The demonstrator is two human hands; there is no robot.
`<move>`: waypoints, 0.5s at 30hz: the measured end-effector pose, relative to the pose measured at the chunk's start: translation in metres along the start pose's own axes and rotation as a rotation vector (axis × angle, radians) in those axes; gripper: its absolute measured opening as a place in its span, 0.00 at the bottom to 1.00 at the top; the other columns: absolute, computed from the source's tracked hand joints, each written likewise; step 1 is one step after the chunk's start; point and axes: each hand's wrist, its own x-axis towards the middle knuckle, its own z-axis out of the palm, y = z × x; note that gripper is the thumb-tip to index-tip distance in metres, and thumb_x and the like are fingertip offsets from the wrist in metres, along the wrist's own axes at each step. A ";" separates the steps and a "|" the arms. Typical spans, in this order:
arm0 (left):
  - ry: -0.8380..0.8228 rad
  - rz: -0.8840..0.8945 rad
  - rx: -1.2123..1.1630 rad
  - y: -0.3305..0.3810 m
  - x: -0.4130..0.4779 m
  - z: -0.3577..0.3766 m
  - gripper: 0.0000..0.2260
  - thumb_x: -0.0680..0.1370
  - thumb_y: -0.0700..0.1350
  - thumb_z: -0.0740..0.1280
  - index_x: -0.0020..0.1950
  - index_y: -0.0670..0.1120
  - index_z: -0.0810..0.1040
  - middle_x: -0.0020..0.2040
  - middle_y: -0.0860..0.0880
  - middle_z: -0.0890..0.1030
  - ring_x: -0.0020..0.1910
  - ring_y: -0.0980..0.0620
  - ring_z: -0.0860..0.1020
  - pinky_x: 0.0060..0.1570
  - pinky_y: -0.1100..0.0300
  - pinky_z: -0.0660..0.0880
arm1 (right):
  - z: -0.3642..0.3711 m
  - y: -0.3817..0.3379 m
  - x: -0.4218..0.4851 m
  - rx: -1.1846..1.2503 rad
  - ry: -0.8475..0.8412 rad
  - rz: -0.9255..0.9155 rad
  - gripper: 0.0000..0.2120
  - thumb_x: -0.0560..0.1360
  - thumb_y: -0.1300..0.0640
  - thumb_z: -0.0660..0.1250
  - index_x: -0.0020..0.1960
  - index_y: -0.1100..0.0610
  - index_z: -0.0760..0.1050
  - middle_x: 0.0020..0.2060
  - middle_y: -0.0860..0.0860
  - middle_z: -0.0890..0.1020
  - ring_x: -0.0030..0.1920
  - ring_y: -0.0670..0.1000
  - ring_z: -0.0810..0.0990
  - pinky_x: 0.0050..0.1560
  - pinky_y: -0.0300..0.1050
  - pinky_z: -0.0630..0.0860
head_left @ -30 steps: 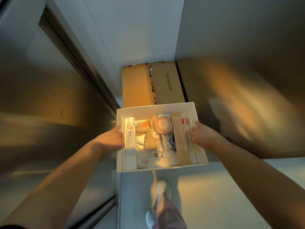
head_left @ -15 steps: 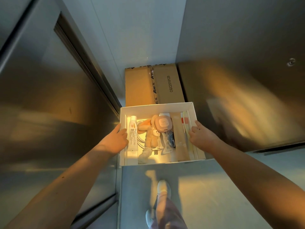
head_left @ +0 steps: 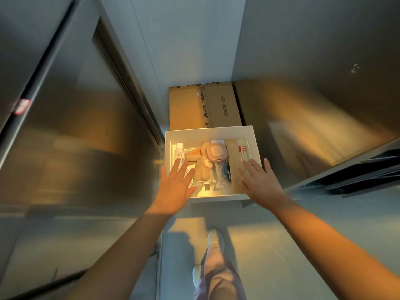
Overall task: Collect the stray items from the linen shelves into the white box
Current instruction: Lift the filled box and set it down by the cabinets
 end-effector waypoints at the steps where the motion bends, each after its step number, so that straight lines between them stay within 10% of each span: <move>1: -0.009 -0.020 -0.022 0.006 -0.001 0.004 0.26 0.80 0.58 0.50 0.76 0.51 0.49 0.77 0.47 0.45 0.75 0.43 0.40 0.68 0.36 0.43 | 0.004 -0.006 -0.003 0.036 0.019 0.016 0.22 0.81 0.48 0.47 0.73 0.53 0.56 0.74 0.54 0.59 0.74 0.56 0.53 0.70 0.64 0.47; 15: -0.063 -0.298 -0.046 0.025 -0.007 0.060 0.26 0.77 0.62 0.40 0.67 0.59 0.26 0.76 0.45 0.37 0.73 0.36 0.36 0.64 0.29 0.47 | 0.057 -0.028 -0.011 0.211 -0.046 0.247 0.34 0.75 0.34 0.43 0.73 0.45 0.34 0.75 0.52 0.37 0.74 0.59 0.37 0.69 0.67 0.43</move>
